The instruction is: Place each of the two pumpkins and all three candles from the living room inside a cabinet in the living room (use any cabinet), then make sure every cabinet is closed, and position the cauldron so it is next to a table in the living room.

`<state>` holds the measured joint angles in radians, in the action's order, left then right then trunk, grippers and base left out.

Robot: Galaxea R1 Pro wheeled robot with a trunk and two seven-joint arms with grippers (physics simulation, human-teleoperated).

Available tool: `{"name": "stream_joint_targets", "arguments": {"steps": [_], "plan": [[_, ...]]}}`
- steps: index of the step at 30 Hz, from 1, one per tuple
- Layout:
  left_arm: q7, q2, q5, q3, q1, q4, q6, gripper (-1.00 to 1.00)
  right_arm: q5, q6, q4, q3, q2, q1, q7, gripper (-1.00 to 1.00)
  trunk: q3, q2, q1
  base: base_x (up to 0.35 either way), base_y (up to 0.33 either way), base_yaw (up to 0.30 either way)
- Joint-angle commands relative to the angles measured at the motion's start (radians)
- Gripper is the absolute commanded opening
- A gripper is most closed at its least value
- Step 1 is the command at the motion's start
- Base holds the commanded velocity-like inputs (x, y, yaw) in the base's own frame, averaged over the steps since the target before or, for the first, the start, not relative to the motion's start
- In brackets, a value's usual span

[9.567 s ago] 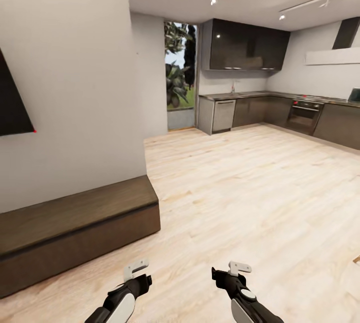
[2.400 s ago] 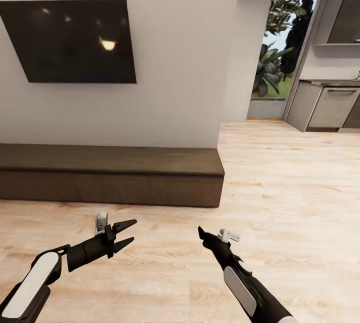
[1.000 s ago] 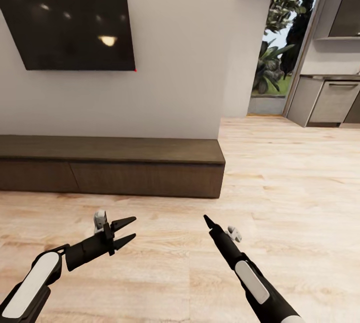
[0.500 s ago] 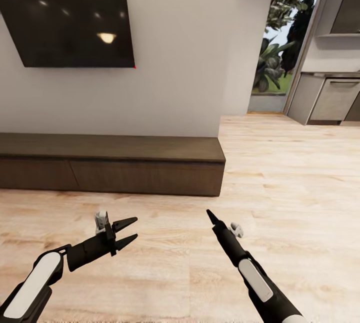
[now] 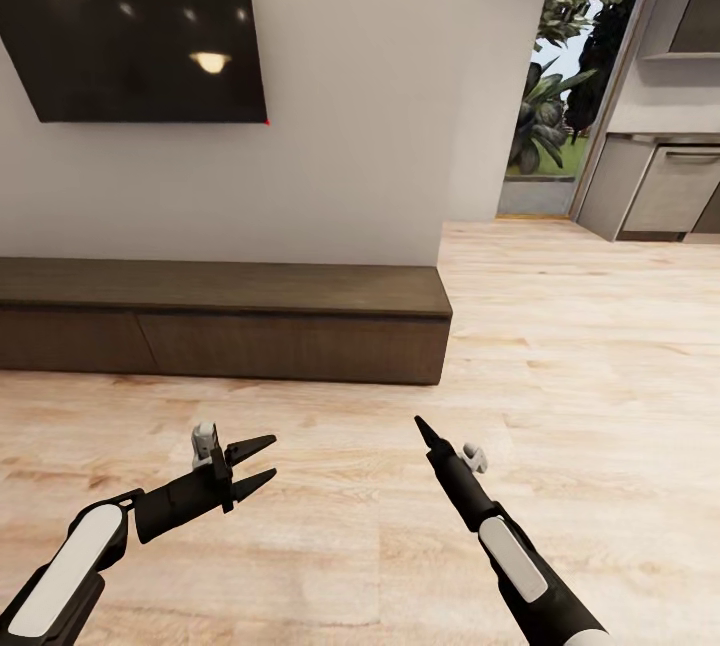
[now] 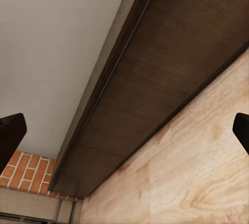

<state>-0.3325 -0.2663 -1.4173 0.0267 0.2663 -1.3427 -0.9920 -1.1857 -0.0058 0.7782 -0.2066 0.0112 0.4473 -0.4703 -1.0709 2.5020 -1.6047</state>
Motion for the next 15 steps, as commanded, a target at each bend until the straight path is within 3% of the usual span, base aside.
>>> {"name": "stream_joint_targets", "arguments": {"steps": [1, 11, 15], "plan": [[-0.008, -0.001, 0.006, 0.001, 0.001, 0.0, -0.001, 1.0, -0.01, 0.0, -0.001, -0.005, 0.002, 0.001, 0.003, 1.0, -0.001, 0.0, 0.0, 0.0, 0.0, 0.0], [-0.008, -0.001, 0.006, 0.001, 0.001, 0.0, -0.001, 1.0, -0.012, -0.006, -0.002, -0.003, 0.0, 0.001, -0.005, 1.0, -0.001, 0.0, 0.0, 0.0, 0.0, 0.0], [-0.008, -0.002, 0.006, 0.001, 0.001, -0.004, -0.002, 1.0, -0.044, -0.007, -0.002, 0.019, -0.001, 0.001, -0.007, 1.0, -0.001, 0.0, 0.0, 0.0, 0.0, 0.0]]}}
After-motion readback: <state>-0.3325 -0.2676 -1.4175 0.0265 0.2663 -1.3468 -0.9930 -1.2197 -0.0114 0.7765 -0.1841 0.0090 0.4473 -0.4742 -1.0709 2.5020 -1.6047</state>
